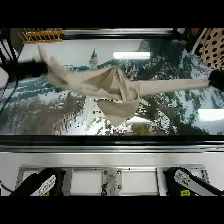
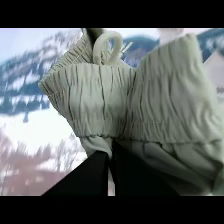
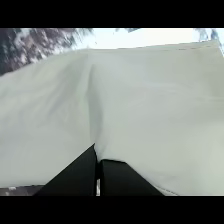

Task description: Fold the clothes and pants, and hang the long-sleeved shirts on hangers.

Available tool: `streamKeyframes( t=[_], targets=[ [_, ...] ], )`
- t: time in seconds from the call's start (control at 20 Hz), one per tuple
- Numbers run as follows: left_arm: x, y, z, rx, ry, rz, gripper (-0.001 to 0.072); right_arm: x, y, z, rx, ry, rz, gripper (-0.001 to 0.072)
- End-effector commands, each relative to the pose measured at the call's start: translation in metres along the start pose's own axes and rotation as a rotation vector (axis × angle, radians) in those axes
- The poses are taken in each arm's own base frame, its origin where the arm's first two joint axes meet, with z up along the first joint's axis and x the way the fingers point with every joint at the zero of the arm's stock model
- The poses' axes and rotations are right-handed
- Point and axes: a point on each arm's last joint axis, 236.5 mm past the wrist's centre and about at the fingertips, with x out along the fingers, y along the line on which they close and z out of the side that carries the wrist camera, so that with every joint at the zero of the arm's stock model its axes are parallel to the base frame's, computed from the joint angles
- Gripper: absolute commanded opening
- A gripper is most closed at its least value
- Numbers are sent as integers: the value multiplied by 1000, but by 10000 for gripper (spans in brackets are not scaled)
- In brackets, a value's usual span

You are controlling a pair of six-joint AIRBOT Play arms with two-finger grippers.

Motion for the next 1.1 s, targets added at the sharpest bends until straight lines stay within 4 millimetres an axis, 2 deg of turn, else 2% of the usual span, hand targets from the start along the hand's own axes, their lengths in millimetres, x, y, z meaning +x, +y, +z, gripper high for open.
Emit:
streamKeyframes(
  t=[0.0, 0.05, 0.1, 0.15, 0.2, 0.25, 0.3, 0.45, 0.55, 0.65, 0.75, 0.85, 0.9, 1.05],
  targets=[
    [30, 56, -159, -103, 284, 107, 7, 34, -32, -85, -14, 223, -86, 6],
    [33, 67, -199, -133, 356, 130, 9, 42, -36, -104, -8, 271, -93, 9],
    [32, 75, -226, -159, 400, 148, 191, 47, -37, -116, 0, 301, -90, 19],
    [30, 81, -241, -194, 417, 164, 550, 48, -37, -119, 1, 307, -89, 98],
    [26, 83, -244, -242, 404, 163, 701, 47, -34, -115, 5, 291, -80, 313],
    [20, 84, -234, -299, 359, 151, 696, 44, -32, -108, 5, 262, -74, 502],
    [12, 84, -217, -351, 298, 135, 696, 39, -28, -102, 4, 235, -66, 528],
    [-27, 80, -160, -487, 103, 67, 695, 20, -21, -92, -2, 172, -55, 527],
    [-37, 88, -154, -496, 65, 88, 695, 12, -18, -88, -6, 147, -53, 526],
    [-24, 92, -163, -515, 126, 94, 695, 10, -17, -88, -5, 142, -49, 507],
    [-4, 95, -159, -457, 194, 80, 695, 10, -14, -88, 2, 143, -36, 508],
    [19, 91, -144, -192, 277, 19, 694, 10, -9, -88, 13, 142, -16, 508],
    [30, 80, -141, -40, 349, -45, 694, 10, -7, -88, 16, 142, -10, 508],
    [68, 45, -153, 345, 586, -264, 694, 11, -3, -91, 22, 152, 6, 508]
  ],
)
